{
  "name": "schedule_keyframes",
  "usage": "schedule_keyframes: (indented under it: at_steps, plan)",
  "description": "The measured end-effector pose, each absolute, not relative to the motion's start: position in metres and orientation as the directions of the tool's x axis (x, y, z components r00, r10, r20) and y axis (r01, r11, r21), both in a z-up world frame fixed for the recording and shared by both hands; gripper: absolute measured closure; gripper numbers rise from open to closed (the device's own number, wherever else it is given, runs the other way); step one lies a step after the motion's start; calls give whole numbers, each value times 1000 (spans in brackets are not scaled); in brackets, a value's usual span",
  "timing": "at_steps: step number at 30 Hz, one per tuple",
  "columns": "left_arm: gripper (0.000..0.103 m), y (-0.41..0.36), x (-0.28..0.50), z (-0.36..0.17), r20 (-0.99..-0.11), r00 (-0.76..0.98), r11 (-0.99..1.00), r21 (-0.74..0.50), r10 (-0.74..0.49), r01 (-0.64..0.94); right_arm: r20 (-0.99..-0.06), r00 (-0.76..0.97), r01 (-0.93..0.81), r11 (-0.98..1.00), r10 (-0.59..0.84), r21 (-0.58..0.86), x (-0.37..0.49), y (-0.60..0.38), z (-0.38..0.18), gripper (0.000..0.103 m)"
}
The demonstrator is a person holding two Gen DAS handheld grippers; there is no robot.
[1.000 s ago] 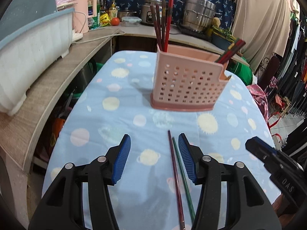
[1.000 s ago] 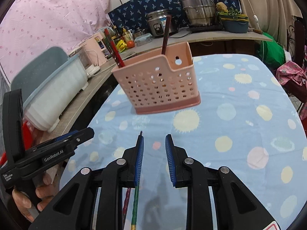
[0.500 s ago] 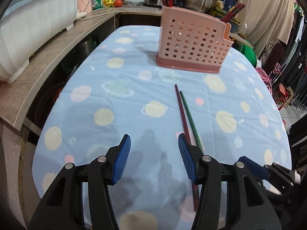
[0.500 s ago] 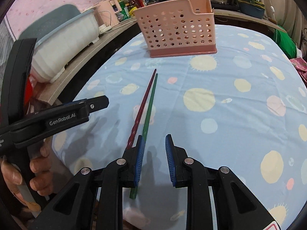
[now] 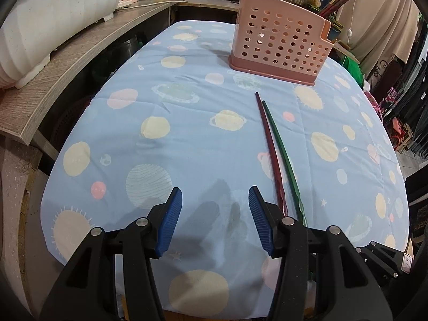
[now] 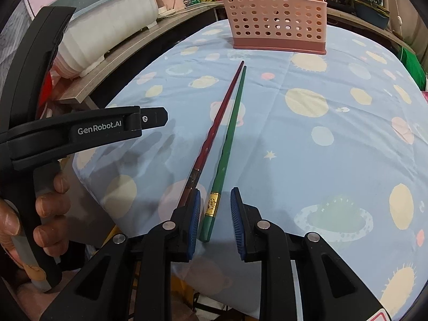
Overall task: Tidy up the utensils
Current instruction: 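Grasp the green chopstick with the right tool while the left tool grasps the dark red one, then lift both chopsticks up over the pink holder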
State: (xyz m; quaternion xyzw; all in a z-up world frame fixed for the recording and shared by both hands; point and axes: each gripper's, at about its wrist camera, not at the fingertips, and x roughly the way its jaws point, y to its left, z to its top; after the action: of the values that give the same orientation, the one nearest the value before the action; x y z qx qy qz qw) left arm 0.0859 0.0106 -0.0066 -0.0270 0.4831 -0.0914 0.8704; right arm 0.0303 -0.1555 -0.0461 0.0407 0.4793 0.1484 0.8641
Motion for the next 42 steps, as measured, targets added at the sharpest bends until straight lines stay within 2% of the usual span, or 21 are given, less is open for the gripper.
schedule_keyframes:
  at_steps: [5,9,18,21,29,33,35,40,42]
  plan:
    - [53,10,85,-9,-842,506,981,-139,-188,134,-815,505,-215,956,284,200,30,-156,-48,83]
    - [52,10,83,-10,-845,498,980,-143,-192,136,-813,514,-191,961,272,200,30,-161,-50,94]
    - [47,2,77,-12,-850,485,977,-153,-208,151,-802,553,-90,974,224,209,31,-182,-50,96]
    - [40,-5,72,-13,-850,482,974,-147,-213,172,-799,568,-40,976,197,213,31,-193,-50,97]
    - [40,-32,61,-18,-858,445,951,-140,-255,274,-794,577,-1,972,192,234,29,-204,-51,97]
    - [42,-38,59,-23,-869,424,947,-136,-256,292,-792,578,-2,971,197,240,28,-204,-51,96]
    - [49,-39,59,-25,-873,416,947,-138,-255,290,-791,578,-1,970,198,243,27,-204,-51,96]
    - [54,-40,57,-25,-874,422,950,-122,-241,288,-791,578,0,970,200,244,27,-204,-51,96]
    - [61,-39,57,-25,-874,424,952,-120,-236,283,-791,578,1,969,201,247,27,-204,-51,96]
